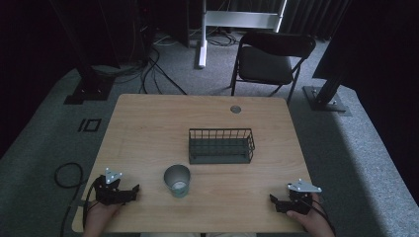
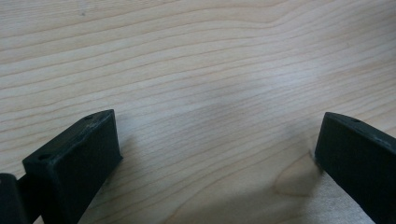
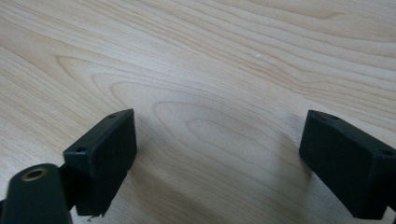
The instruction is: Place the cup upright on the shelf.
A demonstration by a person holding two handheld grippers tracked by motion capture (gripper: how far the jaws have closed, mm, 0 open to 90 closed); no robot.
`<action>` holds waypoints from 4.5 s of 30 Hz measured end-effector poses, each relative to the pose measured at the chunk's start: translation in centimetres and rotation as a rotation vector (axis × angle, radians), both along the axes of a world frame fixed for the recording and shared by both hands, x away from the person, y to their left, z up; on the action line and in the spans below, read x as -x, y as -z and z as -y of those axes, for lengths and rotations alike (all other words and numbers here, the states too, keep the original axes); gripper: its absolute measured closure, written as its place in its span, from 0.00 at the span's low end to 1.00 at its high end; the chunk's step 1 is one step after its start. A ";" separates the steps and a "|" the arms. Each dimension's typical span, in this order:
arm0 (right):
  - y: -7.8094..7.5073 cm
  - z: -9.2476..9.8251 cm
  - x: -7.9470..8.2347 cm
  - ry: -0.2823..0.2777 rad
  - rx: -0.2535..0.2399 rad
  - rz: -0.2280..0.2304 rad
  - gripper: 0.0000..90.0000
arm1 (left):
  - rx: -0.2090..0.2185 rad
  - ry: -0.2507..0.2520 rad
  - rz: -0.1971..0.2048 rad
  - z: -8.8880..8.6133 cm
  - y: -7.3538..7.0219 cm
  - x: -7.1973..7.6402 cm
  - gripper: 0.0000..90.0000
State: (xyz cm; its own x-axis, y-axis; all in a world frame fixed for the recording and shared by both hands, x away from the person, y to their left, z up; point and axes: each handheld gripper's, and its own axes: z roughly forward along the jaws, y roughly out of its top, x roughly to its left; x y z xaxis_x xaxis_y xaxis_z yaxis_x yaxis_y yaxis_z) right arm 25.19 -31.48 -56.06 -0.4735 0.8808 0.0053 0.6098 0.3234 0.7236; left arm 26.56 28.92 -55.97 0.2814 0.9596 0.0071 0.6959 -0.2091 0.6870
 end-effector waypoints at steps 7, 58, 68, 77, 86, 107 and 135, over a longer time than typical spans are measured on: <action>0.0 0.0 0.0 -0.001 0.002 -0.001 0.12 | -0.003 0.009 -0.002 -0.2 0.0 0.0 0.01; -2.2 -10.7 -2.2 -0.325 -0.074 0.056 0.16 | 0.000 0.003 0.000 -0.3 0.0 0.0 0.01; -2.3 -14.8 -2.5 -0.430 -0.080 0.057 0.17 | 0.000 0.004 0.000 -0.3 0.0 0.0 0.01; -2.5 -17.3 -2.7 -0.479 -0.101 0.063 0.17 | 0.000 0.003 0.000 -0.3 0.0 0.0 0.01; -2.9 -20.1 -2.6 -0.552 -0.130 0.075 0.17 | 0.000 0.003 0.000 -0.3 0.0 0.0 0.01; -3.9 -26.3 -3.0 -0.656 -0.204 0.114 0.17 | 0.000 0.003 0.000 -0.3 0.0 0.0 0.01; -5.0 -29.3 -3.9 -0.650 -0.238 0.160 0.16 | 0.000 0.004 0.000 -0.3 0.0 0.0 0.01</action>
State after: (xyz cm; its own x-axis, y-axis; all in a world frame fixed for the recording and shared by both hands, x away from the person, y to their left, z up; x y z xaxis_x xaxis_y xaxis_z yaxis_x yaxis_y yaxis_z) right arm 29.04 -2.17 -51.04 -0.9138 0.4031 0.0493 0.2275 0.4076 0.8844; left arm 26.57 29.18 -55.97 0.2849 0.9585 0.0073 0.6953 -0.2119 0.6868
